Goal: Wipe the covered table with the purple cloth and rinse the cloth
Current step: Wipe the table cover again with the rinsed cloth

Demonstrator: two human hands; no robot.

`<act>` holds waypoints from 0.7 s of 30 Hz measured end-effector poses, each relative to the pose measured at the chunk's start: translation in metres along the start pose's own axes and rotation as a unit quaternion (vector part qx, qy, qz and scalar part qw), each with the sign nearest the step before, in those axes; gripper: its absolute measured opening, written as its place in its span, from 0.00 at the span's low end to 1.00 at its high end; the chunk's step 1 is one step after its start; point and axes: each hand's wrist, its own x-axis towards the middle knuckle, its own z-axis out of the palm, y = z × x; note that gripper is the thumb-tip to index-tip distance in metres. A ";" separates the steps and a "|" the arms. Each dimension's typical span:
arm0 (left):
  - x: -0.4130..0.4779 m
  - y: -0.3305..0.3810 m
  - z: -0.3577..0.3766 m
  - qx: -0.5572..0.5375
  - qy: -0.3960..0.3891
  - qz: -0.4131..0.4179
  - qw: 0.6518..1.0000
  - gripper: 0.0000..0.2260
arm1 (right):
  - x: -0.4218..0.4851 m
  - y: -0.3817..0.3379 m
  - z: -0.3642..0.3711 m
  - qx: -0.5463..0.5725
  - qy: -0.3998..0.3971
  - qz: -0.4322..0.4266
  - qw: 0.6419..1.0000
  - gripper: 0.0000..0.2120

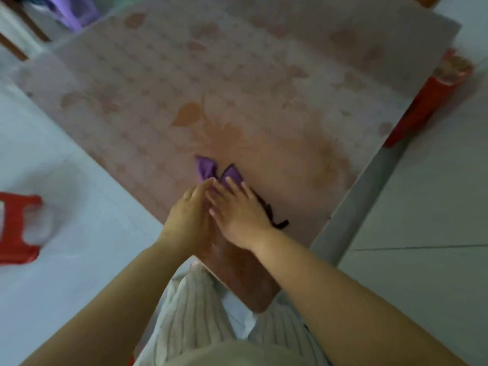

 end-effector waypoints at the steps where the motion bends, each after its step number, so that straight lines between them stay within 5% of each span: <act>1: -0.007 0.004 0.002 0.027 -0.006 -0.008 1.000 0.28 | -0.014 -0.013 0.008 -0.019 -0.014 -0.041 0.999 0.24; 7: -0.036 0.013 0.015 0.048 -0.044 0.010 0.998 0.29 | -0.066 0.020 0.026 -0.012 -0.028 -0.199 0.980 0.23; 13: -0.040 0.017 0.021 -0.001 -0.032 0.049 0.998 0.29 | -0.078 0.050 0.027 -0.053 -0.019 -0.237 0.970 0.21; 21: -0.016 0.021 0.032 0.052 -0.011 -0.030 0.998 0.32 | -0.052 0.136 0.001 -0.105 0.024 -0.234 0.966 0.22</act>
